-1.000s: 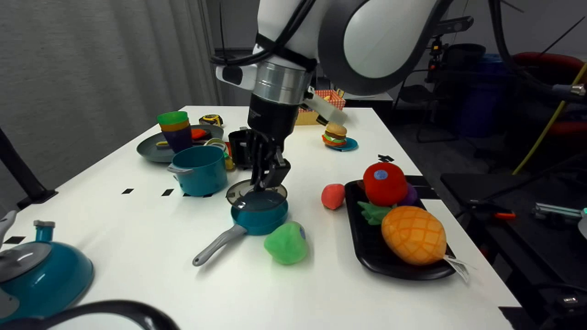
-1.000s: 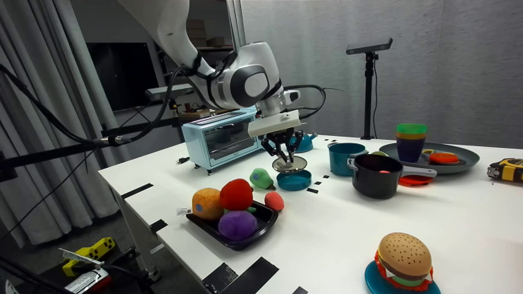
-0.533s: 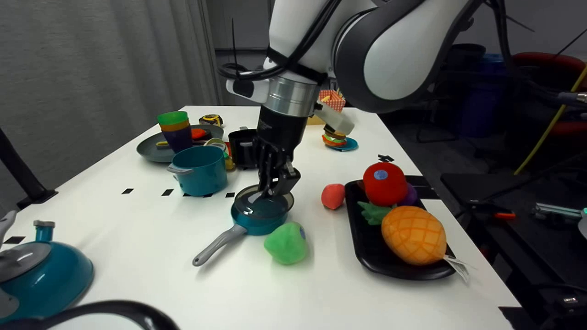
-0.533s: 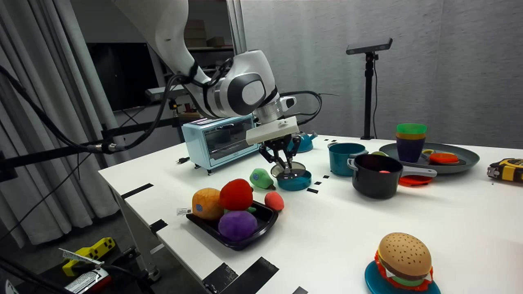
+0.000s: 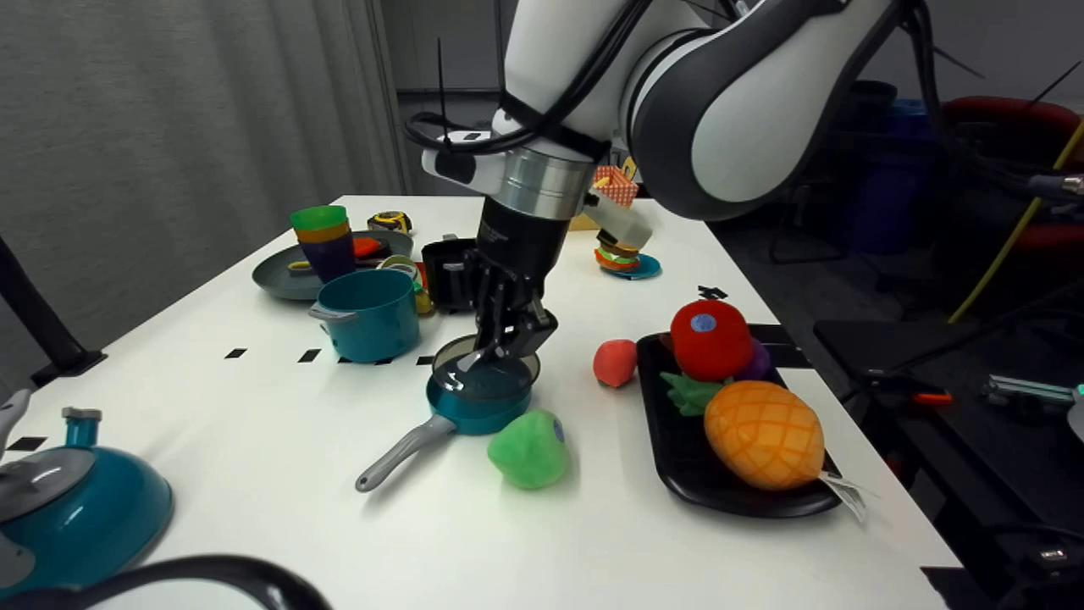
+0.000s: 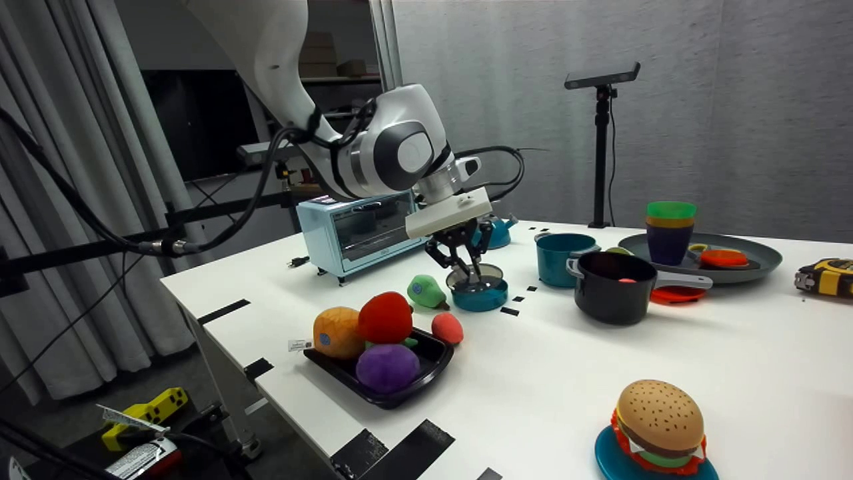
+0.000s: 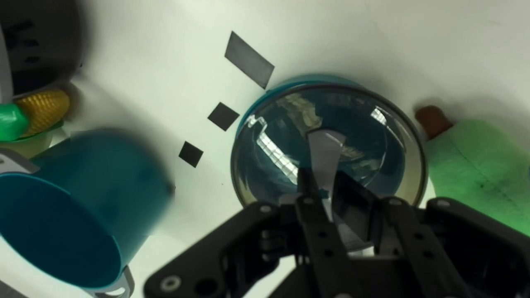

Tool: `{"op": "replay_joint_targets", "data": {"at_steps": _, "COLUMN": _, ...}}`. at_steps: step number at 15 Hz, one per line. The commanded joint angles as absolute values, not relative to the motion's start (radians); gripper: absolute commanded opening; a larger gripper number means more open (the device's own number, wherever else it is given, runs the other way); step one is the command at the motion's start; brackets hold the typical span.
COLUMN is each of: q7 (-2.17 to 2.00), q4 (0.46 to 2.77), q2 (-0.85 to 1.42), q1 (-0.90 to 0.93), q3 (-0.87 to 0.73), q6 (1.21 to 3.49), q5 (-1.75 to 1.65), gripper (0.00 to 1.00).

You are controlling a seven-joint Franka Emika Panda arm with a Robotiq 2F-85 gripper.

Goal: Put the lid on the pan

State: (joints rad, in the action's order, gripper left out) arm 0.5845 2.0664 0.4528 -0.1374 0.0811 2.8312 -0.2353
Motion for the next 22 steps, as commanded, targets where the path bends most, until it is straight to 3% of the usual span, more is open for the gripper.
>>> {"op": "replay_joint_targets", "data": {"at_steps": 1, "q7": 0.591, "q4": 2.071, "q2": 0.46, "q1": -0.126, "q3": 0.056, "q6": 2.883, "q5": -0.282, "gripper": 0.04}}
{"op": "replay_joint_targets", "data": {"at_steps": 22, "q7": 0.543, "q4": 2.086, "q2": 0.515, "q1": -0.137, "q3": 0.05, "q6": 3.053, "q5": -0.327, "gripper": 0.04}}
